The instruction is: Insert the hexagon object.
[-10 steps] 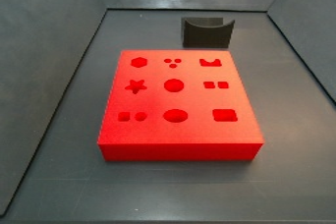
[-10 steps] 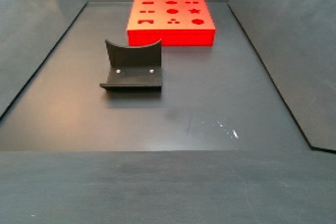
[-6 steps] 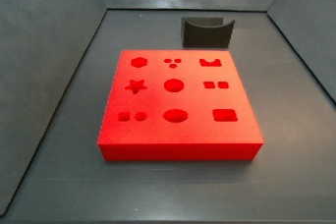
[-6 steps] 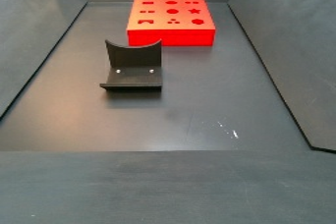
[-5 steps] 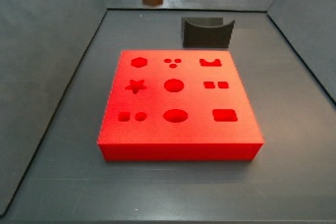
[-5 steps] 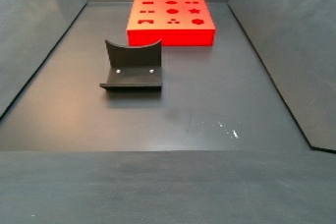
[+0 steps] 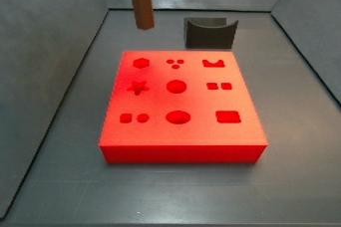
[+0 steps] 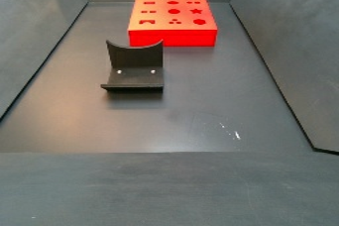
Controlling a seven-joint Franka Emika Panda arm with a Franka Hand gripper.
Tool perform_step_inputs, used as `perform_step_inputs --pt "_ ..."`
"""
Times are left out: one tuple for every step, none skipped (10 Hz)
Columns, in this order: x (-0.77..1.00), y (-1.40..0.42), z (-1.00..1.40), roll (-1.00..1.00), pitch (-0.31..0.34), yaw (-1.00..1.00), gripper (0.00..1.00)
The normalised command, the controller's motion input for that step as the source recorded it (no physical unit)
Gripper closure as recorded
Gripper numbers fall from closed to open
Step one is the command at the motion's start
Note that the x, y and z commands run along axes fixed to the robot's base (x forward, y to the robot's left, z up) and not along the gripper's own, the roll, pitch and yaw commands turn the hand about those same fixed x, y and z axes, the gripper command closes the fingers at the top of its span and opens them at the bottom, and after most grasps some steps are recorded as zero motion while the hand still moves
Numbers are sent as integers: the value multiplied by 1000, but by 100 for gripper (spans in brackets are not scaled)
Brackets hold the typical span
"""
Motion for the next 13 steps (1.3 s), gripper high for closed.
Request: perform_step_inputs --pt "-29 26 -560 0 -154 -40 100" --pt "-60 14 -549 -13 -67 -31 100" --pt "-26 0 -526 11 0 -14 100" --pt "-3 0 -677 0 210 -71 100" --pt "71 0 -466 0 371 -37 100" --pt "6 0 -403 0 400 -6 100" --pt "14 0 -409 0 396 -29 100" --pt "51 0 -243 -24 243 -63 100" --pt "89 0 29 -56 0 -120 100" --pt "0 154 137 -140 -21 -106 100" --pt "0 251 111 -206 -137 -57 100" --pt "20 200 0 -143 -233 -29 100" --pt "0 51 -77 -59 -193 -54 100"
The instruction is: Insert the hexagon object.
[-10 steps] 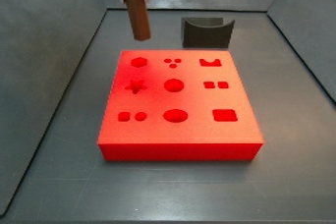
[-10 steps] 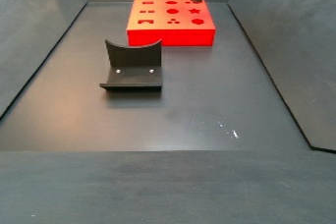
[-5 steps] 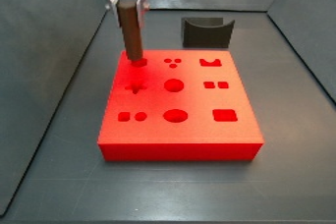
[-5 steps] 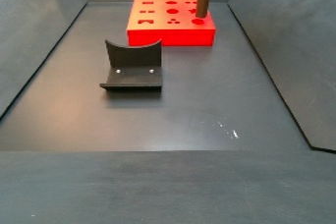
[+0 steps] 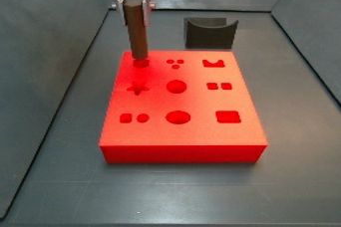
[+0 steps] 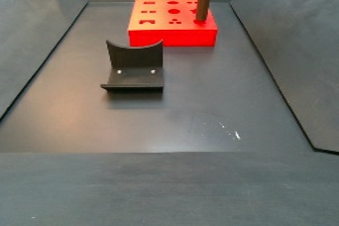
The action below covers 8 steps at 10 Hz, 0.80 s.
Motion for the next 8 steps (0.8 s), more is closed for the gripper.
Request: perform_step_inputs --pt "0 0 -40 0 -117 -43 100" --pt "20 -46 -91 47 -96 -3 100" --pt "246 -29 -174 116 -60 0 100" --pt "197 -89 -214 141 -74 0 100" --pt "203 -140 -251 176 -73 0 100" --pt "117 -137 -266 196 -71 0 100" --pt "3 -126 -243 216 -66 0 100" --pt "-29 -60 -223 224 -69 -49 100"
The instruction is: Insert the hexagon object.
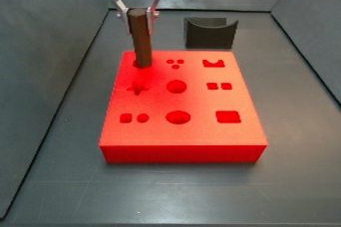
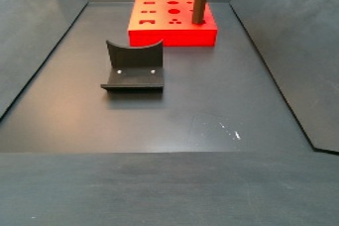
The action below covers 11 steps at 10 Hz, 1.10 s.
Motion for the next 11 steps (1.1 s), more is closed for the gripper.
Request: perform_step_inputs --pt "-40 -83 -266 199 -111 -111 100" --pt "-151 -6 -189 136 -114 -166 100" --pt "-234 0 -117 81 -114 -189 100" --pt "-280 29 -60 0 -169 -80 100" --pt "-134 0 -106 0 -146 -51 100" --pt "69 -57 -294 43 -106 0 100" --pt "69 -54 -374 69 -107 0 100" --pt "129 -100 -351 137 -20 0 100" --pt "149 -183 -531 140 124 -17 100" --pt "29 -94 -860 43 81 -9 100" --pt "0 -111 -957 111 73 -3 100"
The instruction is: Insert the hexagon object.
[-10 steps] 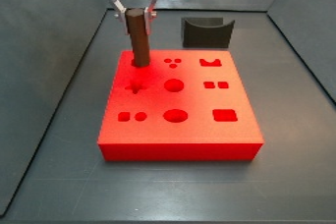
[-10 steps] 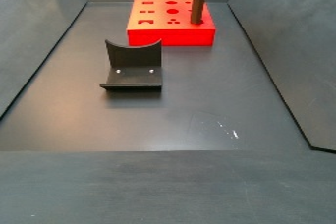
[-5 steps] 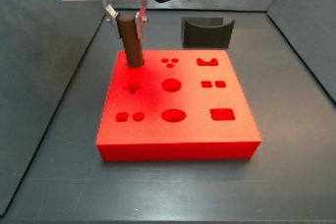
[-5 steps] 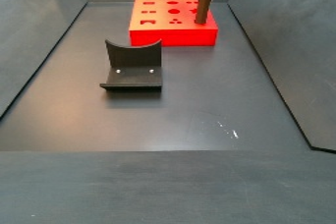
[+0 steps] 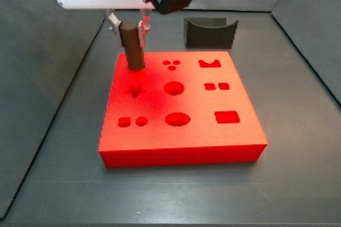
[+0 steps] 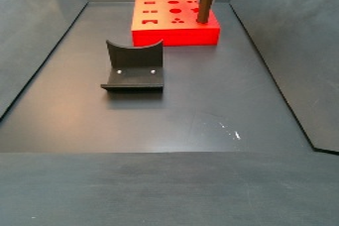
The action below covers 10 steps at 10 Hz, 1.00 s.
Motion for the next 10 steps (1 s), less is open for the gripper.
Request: perform_step_inputs --pt "46 -80 -851 197 59 0 100" --pt "31 -63 -777 234 61 0 100" --pt "86 -69 -674 277 30 191 100" --pt "163 -49 -600 313 0 303 100" --pt "177 -51 -397 417 0 377 100" --pt "254 0 -314 407 0 560 100" --pt "174 -63 -306 130 0 426 100" --pt "80 -49 -431 64 0 177 100" --pt "0 -71 -780 67 0 63 100" --pt "0 -6 -914 0 0 0 100"
